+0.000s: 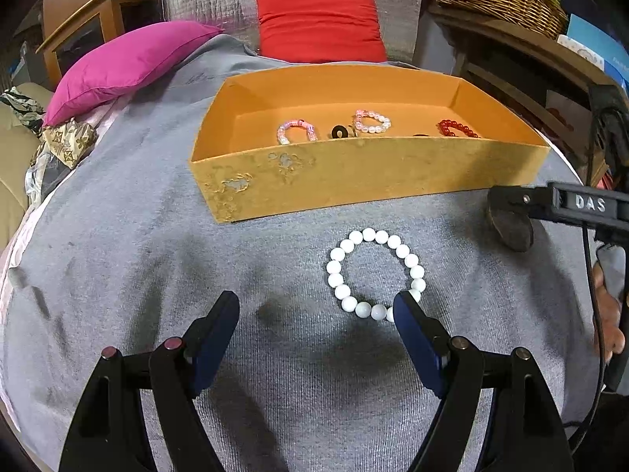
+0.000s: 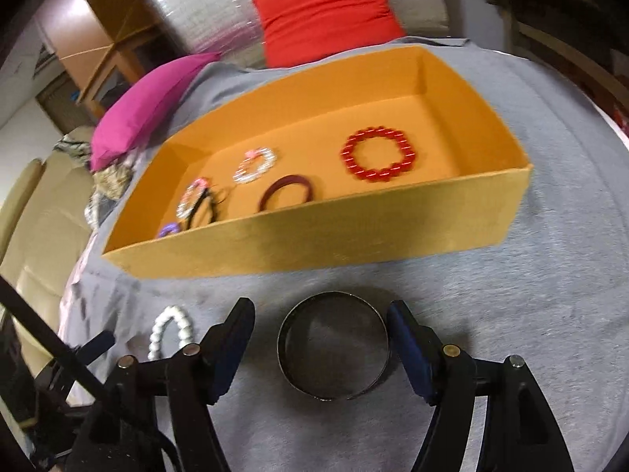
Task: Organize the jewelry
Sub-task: 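Lower the left tool over the white bead bracelet while the right straddles the silver bangle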
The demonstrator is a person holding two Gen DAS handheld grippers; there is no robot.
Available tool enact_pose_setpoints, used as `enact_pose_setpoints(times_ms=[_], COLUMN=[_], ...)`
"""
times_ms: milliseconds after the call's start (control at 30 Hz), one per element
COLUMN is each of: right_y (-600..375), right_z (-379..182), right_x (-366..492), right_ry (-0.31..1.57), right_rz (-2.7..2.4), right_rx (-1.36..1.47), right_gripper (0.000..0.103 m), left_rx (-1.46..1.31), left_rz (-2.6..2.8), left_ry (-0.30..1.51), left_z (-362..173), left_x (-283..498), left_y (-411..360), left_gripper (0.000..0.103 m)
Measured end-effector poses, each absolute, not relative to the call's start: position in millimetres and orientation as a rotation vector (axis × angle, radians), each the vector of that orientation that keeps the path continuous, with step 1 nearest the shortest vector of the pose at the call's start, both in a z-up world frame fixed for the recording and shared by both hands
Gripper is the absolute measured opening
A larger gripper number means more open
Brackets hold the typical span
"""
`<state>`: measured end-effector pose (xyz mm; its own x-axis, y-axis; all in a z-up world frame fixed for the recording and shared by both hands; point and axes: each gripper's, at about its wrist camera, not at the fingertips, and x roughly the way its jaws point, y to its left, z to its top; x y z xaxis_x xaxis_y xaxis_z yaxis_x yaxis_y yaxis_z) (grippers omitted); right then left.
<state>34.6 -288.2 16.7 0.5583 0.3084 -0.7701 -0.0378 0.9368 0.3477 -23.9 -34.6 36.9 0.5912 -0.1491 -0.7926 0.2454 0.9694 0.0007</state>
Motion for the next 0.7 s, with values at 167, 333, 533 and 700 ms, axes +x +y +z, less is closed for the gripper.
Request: enact_pose_setpoints(times_ms=[167,333,533,700], right_y=[-269.9,-259.7,-249.2,-247.3], right_z=[18.2,19.3,10.6,9.9], right_x=[22.0,15.0,10.2,8.2], right_ry=[0.982,0.978,1.006,0.991], right_rz=[0.275,0.236,0.18,0.155], right_rx=[0.239,0.149,0.035,0.006], right_gripper=[0.073,0.073,0.068,0.065], left_rx=[0.123,0.123,0.127,0.133], left_rz=[-0.232,-0.225,-0.222,-0.225], left_ry=[0.902,0.896,0.892,0.89], left_z=[38.3,39.4,39.9,40.5], left_x=[-26.0,-26.6,-27.1,-27.4], left_y=[-35.6,-33.7,-32.9,-33.6], left_gripper=[0.081,0.081,0.081,0.081])
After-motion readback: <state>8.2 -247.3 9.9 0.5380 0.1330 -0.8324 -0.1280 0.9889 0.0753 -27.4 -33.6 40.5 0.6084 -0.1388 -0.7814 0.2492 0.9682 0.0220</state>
